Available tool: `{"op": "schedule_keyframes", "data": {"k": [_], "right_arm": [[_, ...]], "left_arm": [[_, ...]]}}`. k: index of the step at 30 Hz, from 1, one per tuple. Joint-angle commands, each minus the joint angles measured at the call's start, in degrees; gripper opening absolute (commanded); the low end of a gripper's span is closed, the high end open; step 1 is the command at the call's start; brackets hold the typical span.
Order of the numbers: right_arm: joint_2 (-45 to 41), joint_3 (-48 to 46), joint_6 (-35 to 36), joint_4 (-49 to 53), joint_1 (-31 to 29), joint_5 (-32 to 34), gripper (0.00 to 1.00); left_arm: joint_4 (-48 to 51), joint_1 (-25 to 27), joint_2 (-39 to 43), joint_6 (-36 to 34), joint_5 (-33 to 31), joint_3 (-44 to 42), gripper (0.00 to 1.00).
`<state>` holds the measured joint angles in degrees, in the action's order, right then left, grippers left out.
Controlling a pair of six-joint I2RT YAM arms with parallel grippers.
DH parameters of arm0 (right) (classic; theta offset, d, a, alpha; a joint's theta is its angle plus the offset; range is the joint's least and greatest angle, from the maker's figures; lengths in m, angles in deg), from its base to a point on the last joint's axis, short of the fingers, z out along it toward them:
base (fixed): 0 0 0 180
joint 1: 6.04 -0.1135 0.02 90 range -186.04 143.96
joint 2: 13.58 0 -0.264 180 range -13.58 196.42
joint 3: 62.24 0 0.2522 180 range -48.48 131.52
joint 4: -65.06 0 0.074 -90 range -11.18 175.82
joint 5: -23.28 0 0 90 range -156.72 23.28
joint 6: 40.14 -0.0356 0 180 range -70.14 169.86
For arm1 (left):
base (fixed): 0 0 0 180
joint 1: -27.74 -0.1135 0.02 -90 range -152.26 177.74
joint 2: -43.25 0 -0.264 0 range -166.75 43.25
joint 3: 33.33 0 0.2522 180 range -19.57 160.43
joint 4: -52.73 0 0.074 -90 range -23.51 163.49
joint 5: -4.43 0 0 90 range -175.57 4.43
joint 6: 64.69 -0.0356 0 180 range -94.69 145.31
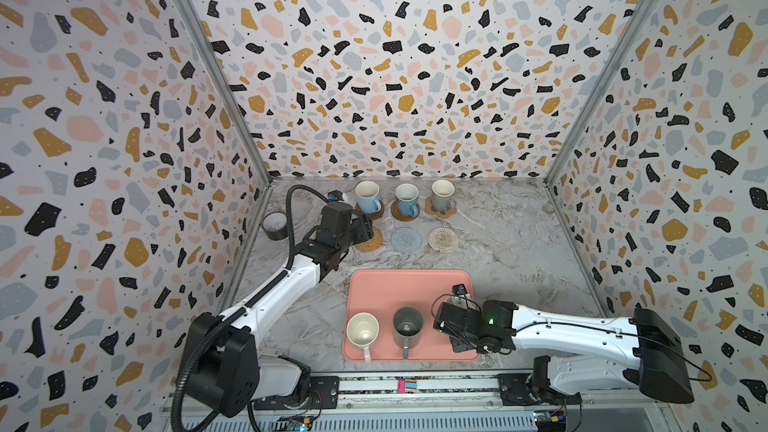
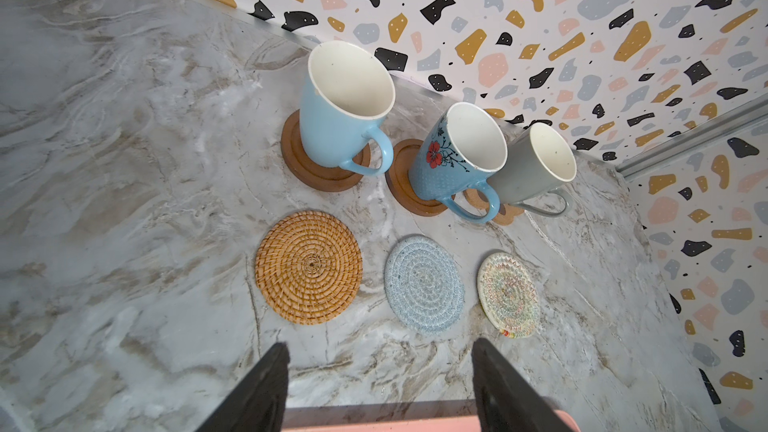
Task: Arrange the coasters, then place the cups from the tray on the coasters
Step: 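Lift the pale green mug and carry it toward the woven coasters with the right gripper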
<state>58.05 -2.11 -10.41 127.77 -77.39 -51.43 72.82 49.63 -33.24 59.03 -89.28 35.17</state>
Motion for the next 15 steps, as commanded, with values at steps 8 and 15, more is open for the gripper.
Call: {"op": "schedule_keyframes", "data": {"k": [8,15], "right_arm": [[-2.5,3.3,8.5,0.4,3.2,4.4,0.08],[-2.5,5.6,18.4,-3.0,8.8,4.7,0.07]], "left_arm": [[0.6,-0.4,1.8,-0.4,-0.6,-0.6,0.71],[0.9,-0.3,2.6,-0.3,-0.6,-0.8,0.71]]}}
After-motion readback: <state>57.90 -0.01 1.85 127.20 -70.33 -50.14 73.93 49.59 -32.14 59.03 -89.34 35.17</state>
